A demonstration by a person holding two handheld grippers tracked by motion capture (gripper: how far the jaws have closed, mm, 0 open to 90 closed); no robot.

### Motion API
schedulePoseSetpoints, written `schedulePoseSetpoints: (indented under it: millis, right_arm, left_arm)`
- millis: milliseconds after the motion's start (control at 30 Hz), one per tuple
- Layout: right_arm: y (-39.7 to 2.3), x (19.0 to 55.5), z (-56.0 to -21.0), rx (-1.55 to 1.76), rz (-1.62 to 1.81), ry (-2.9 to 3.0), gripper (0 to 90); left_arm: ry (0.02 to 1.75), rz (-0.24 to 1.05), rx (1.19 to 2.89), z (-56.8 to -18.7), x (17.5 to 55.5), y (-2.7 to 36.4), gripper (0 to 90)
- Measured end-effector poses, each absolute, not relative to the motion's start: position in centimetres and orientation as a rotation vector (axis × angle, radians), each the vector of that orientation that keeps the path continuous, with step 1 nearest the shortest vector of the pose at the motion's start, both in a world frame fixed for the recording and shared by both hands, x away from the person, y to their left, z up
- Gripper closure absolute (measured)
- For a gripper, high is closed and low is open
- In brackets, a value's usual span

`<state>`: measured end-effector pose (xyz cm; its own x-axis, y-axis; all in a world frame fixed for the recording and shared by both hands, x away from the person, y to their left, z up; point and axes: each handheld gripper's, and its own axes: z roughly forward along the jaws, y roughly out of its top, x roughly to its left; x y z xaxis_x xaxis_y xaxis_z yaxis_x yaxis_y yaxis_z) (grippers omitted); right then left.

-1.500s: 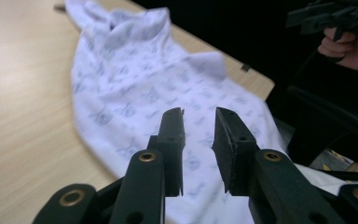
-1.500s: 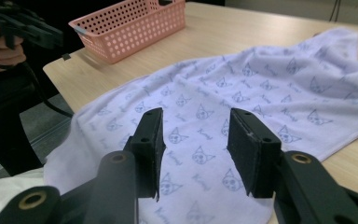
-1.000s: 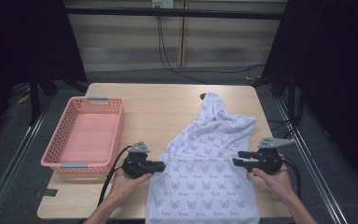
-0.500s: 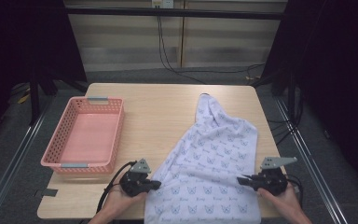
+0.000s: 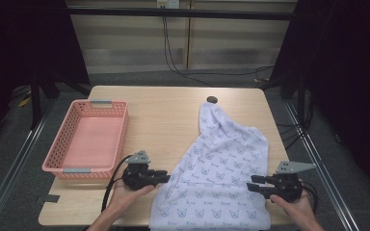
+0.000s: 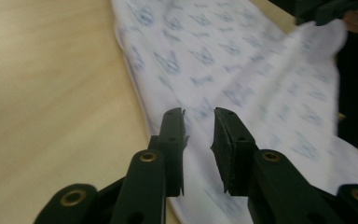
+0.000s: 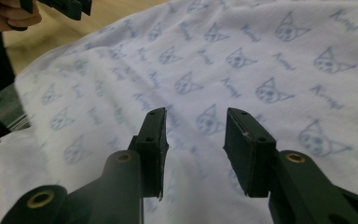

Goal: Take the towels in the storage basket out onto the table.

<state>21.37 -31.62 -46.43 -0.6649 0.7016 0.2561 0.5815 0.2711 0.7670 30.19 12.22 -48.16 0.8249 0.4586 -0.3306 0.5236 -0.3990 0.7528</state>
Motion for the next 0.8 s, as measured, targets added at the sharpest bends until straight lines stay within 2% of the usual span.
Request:
schedulePoseSetpoints:
  millis: [100, 200, 267, 333, 367, 567, 800]
  right_arm:
    - [-31.4, 22.7, -46.7, 1.214, 1.328, 2.391, 60.0]
    - [-31.2, 23.4, -47.6, 1.226, 1.271, 2.42, 60.4]
    - [-31.1, 23.4, -48.1, 1.229, 1.243, 2.446, 60.4]
    - [-31.1, 23.2, -48.1, 1.226, 1.24, 2.438, 60.4]
    - [-31.2, 23.0, -47.9, 1.225, 1.262, 2.425, 60.6]
    - [-31.8, 21.9, -47.0, 1.242, 1.299, 2.381, 60.3]
    - [-31.7, 19.4, -46.4, 1.245, 1.309, 2.354, 60.2]
  left_arm:
    - [0.759, -0.066, 2.081, -49.1, 31.9, 10.6, 62.6]
    - [0.745, -0.047, 2.11, -49.8, 32.5, 9.3, 59.6]
    - [0.737, -0.045, 2.152, -50.1, 32.4, 8.3, 65.6]
    - [0.707, -0.03, 2.183, -50.2, 32.0, 7.9, 81.0]
    - [0.718, -0.033, 2.175, -50.0, 31.9, 8.0, 83.8]
    - [0.717, -0.074, 2.099, -48.5, 30.4, 11.0, 85.5]
    - [0.692, -0.094, 2.081, -47.3, 25.2, 15.6, 85.3]
